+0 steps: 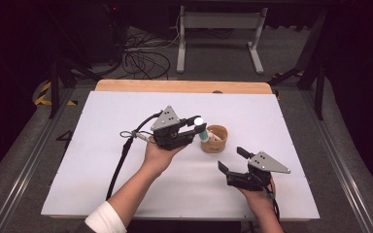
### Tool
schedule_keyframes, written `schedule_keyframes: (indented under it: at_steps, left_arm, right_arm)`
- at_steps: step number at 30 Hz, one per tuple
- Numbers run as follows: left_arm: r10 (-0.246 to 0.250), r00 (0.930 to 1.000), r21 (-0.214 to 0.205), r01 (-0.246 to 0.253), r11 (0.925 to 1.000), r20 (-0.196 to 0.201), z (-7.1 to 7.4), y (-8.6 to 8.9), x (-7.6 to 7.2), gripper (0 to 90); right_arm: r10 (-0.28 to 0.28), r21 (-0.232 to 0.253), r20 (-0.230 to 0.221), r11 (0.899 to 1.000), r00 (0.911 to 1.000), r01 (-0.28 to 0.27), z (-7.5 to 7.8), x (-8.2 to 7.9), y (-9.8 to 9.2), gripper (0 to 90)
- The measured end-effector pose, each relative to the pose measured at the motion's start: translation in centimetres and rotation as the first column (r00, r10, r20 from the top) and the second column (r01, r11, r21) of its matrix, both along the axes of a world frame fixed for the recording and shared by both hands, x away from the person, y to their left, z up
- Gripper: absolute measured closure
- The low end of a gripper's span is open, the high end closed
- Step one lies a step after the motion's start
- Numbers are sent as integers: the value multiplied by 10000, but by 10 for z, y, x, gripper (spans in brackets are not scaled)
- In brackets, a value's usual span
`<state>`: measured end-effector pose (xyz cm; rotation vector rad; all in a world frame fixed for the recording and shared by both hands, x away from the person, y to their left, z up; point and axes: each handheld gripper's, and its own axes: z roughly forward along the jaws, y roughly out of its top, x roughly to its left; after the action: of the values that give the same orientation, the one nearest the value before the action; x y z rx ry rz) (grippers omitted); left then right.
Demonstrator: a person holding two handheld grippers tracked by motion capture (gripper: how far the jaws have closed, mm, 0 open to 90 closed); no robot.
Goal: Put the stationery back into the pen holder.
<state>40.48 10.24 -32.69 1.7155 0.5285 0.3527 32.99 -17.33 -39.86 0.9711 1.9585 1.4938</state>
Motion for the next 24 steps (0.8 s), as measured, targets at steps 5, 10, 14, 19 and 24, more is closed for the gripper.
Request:
schedule_keyframes:
  at_steps: [5,10,14,19,24]
  left_arm:
    - [131,9999,-73,-131,9999,56,-1,-7,8,646]
    - [160,9999,-157,-160,9997,3,-2,-16,13,646]
    - [135,9998,-384,-140,9992,-146,-3,-23,18,646]
    - [127,9998,-478,-133,9988,-124,-4,-32,24,646]
    - [79,9998,-356,-86,9993,-207,-8,-41,28,646]
  right_arm:
    - [-57,-24,-7,10000,10000,57,0,0,-1,166]
    - [-55,-88,-39,9999,10000,55,-1,1,0,168]
    - [-34,-101,-38,9999,10000,33,-1,1,0,168]
    - [-2,-118,-40,9999,10000,1,-1,1,0,169]
    - [23,-113,-74,9999,10000,-24,-1,1,1,169]
